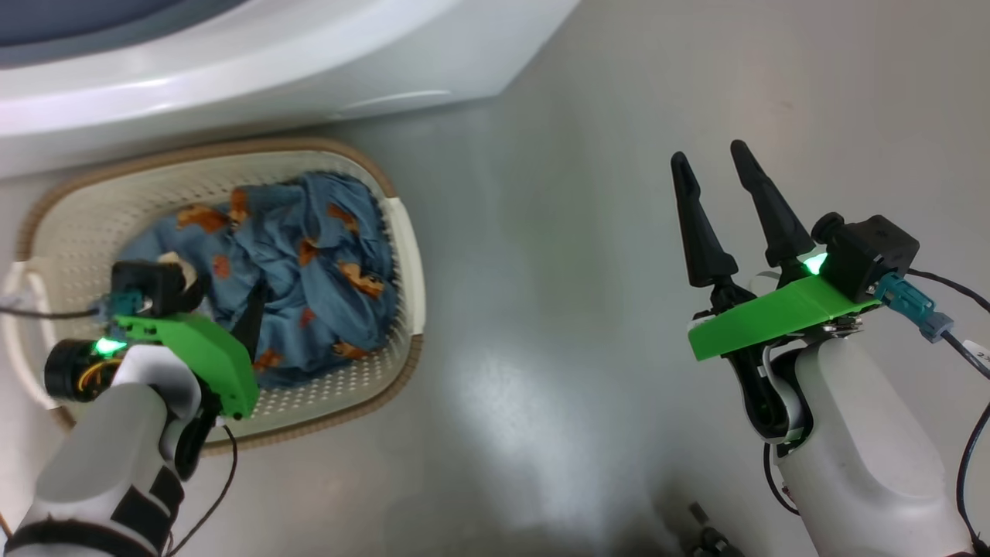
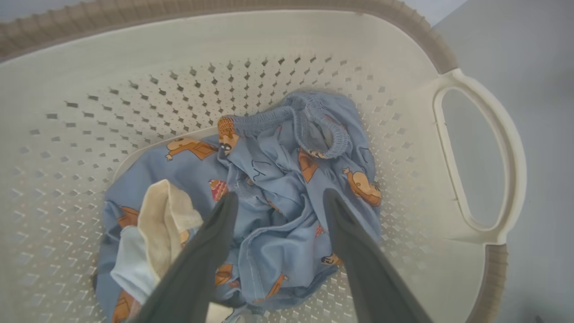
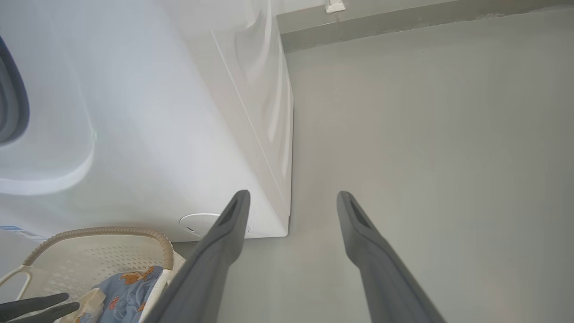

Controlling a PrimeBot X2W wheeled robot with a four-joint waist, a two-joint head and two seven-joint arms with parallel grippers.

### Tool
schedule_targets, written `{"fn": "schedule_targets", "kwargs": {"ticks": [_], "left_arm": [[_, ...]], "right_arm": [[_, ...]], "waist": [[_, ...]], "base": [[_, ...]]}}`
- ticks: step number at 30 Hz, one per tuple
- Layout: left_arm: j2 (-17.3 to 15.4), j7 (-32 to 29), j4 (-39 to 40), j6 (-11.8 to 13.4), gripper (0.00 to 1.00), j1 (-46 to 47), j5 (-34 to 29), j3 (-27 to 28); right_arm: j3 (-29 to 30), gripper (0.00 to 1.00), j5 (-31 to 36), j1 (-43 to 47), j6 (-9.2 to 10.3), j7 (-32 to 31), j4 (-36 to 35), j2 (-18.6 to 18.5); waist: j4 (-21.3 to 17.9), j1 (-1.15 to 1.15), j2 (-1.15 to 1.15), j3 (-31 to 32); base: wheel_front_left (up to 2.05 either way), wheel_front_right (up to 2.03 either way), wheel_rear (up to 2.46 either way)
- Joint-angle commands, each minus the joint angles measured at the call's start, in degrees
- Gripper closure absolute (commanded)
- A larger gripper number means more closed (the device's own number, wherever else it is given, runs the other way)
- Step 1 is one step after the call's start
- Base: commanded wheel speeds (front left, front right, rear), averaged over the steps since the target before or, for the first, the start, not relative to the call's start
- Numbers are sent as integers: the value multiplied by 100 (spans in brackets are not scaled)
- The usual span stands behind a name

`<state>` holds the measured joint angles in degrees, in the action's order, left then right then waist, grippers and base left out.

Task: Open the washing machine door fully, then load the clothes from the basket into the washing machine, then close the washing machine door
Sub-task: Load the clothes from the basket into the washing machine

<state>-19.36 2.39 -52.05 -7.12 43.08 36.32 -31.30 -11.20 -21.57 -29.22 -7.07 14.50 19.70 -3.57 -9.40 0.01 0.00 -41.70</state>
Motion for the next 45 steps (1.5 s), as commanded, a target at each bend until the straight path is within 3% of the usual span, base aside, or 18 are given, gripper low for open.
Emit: {"fn": "schedule_targets", "kwargs": {"ticks": [1, 12, 31, 32, 34, 45], "left_arm": [[-162, -36, -33, -21, 0, 63, 19, 76], [-159, -824, -672, -35, 0, 750, 587, -515], [-375, -1320, -1389, -36, 0, 1461, 1252, -853], [-365, -1323, -1406, -36, 27, 1464, 1274, -872], [-319, -1377, -1367, -36, 100, 1426, 1380, -904], [-345, -956, -995, -36, 100, 1074, 1742, -1154]], "right_arm": [[-118, 0, 14, 62, -42, 50, -132, 47], [-212, 0, -210, -44, -42, 50, -336, 67], [-410, 0, -478, -78, -42, 50, -535, 68], [-403, 0, -476, -79, -42, 50, -534, 68], [-389, 0, -471, -80, -42, 50, -529, 68], [-355, 0, -434, -94, -42, 50, -444, 68]], "waist": [[-199, -1, 0, -210], [-554, -1, 0, -769], [-928, -1, 0, -1186], [-930, -1, 0, -1180], [-924, -1, 0, -1159], [-778, -1, 0, -692]], "base": [[0, 0, 0], [0, 0, 0], [0, 0, 0], [0, 0, 0], [0, 0, 0], [0, 0, 0]]}}
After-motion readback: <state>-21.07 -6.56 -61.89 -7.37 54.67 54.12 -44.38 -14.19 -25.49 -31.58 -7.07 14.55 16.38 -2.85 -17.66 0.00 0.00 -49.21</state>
